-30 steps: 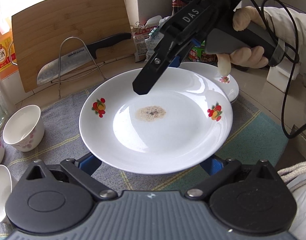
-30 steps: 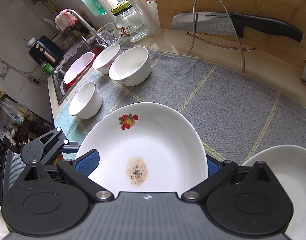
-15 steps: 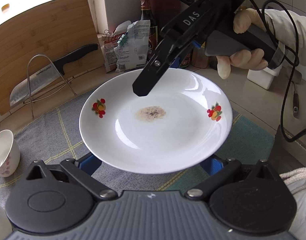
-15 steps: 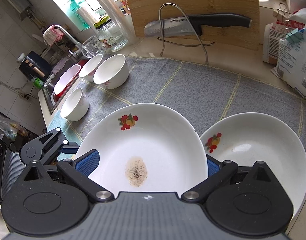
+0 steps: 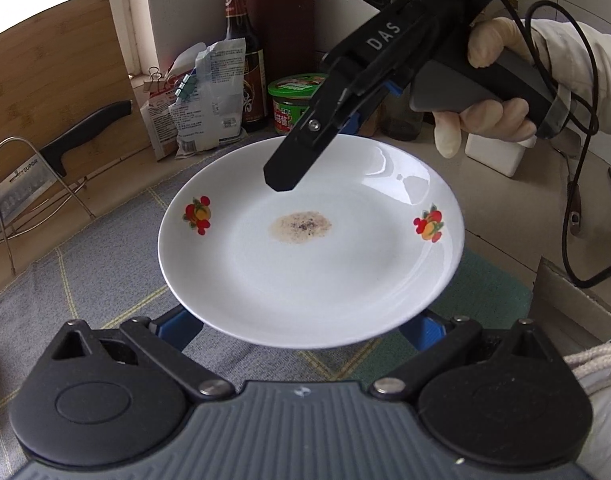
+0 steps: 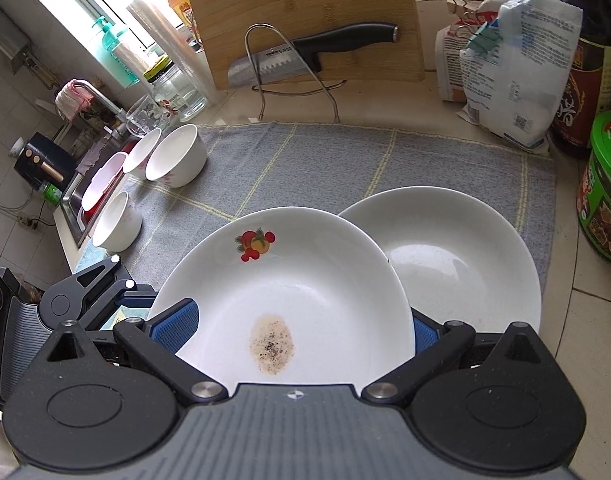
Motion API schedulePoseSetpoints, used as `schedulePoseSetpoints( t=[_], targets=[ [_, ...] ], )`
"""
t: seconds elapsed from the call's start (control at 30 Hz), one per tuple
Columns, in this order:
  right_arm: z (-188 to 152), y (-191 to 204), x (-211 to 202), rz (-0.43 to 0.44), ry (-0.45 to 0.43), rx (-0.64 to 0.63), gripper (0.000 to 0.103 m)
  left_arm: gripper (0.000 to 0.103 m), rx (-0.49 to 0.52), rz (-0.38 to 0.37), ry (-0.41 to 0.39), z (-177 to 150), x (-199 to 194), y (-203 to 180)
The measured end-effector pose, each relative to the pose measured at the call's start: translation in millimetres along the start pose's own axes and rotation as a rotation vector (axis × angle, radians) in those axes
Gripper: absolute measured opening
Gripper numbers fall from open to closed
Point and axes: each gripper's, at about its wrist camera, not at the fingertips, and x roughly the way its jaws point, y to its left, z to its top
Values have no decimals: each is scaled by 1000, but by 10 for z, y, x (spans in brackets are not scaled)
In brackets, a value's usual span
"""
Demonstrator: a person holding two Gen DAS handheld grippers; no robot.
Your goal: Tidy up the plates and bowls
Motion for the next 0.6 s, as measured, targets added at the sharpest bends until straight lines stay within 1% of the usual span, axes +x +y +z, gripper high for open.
schedulePoseSetpoints(
  t=[0.2,0.6],
  targets=[
    [-30,-187,-43,-10,-7,33,103,102,16,-22,11,93,162,10],
    [-56,-441,-26,-14,-5,76,103,102,30,-48,33,171,356,31]
  ],
)
